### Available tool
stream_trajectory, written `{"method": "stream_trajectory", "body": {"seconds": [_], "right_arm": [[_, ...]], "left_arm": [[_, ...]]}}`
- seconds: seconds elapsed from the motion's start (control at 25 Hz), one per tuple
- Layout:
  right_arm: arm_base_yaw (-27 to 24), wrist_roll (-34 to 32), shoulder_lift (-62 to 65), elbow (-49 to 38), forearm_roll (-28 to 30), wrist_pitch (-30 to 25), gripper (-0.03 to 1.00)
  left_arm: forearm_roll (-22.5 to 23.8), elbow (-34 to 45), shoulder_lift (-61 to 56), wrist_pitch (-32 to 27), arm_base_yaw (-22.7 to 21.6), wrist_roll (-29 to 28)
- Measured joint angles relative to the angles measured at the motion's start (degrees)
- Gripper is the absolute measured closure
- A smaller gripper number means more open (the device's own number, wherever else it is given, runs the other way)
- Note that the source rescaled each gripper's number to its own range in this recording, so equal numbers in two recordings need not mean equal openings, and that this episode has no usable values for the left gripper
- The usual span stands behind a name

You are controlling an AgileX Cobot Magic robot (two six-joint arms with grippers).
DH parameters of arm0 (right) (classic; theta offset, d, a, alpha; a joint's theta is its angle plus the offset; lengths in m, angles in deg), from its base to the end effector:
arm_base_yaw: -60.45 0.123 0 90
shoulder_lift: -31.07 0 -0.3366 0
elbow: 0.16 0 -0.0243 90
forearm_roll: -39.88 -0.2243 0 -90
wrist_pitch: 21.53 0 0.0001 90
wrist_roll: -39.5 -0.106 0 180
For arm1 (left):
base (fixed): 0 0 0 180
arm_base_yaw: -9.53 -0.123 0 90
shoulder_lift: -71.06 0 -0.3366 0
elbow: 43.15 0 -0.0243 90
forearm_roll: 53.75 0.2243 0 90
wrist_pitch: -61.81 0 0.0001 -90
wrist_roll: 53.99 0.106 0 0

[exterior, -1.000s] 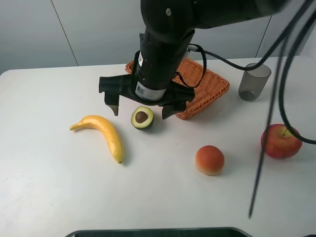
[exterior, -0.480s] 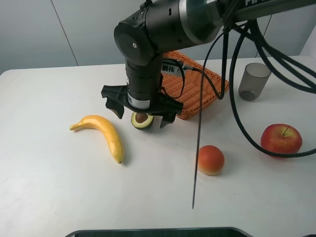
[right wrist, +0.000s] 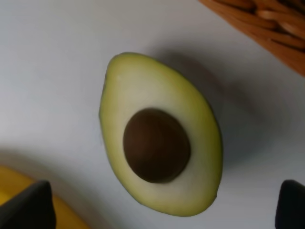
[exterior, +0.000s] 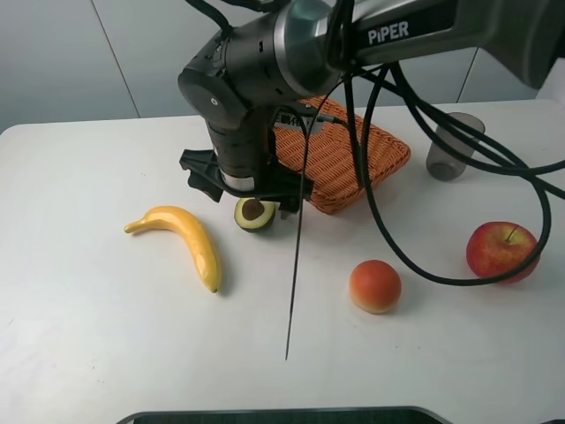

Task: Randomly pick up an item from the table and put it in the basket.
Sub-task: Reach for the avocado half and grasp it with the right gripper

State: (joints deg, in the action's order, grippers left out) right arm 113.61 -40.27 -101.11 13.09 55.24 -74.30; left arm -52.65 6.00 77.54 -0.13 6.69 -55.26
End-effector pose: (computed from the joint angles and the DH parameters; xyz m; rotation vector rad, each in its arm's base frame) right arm 0.2882 0.3473 0.1829 0.4543 2.8415 0.0611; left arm -0.0691 -0.0016 0.2585 -0.0749 2.0507 0.0400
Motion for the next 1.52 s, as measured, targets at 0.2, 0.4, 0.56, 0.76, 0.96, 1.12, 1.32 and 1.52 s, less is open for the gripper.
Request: {"method": "stream_trajectory", "body": {"seconds": [0.2, 0.4, 0.56, 0.76, 0.96, 1.12, 1.32, 1.52], "right_arm": [[0.4, -3.3, -0.8, 0.1, 2.4, -0.2, -0.03], [0.5, -5.2, -1.9, 0.1, 4.8, 0.5, -0.03], [1.0, -6.6, -2.8, 0.3, 6.3, 2.6, -0.03], [1.5, -7.5, -4.0, 0.3, 6.9, 3.1, -0.03], [1.5, -8.9, -4.2, 0.3, 10.2, 2.8, -0.03], [1.5, -9.2, -4.5, 0.3, 12.0, 2.8, -0.03], [1.5, -9.1, -5.6, 0.3, 12.3, 3.2, -0.03], [1.5, -8.9, -6.6, 0.3, 12.3, 3.7, -0.03]], "left_arm": [[0.0, 0.0, 0.0, 0.0, 0.0, 0.0], [0.0, 0.0, 0.0, 0.0, 0.0, 0.0], [0.0, 0.0, 0.0, 0.0, 0.0, 0.0], [0.0, 0.0, 0.0, 0.0, 0.0, 0.0], [0.0, 0.0, 0.0, 0.0, 0.0, 0.0], [0.0, 0.0, 0.0, 0.0, 0.0, 0.0], [0.0, 0.0, 0.0, 0.0, 0.0, 0.0], [0.0, 0.0, 0.0, 0.0, 0.0, 0.0]]}}
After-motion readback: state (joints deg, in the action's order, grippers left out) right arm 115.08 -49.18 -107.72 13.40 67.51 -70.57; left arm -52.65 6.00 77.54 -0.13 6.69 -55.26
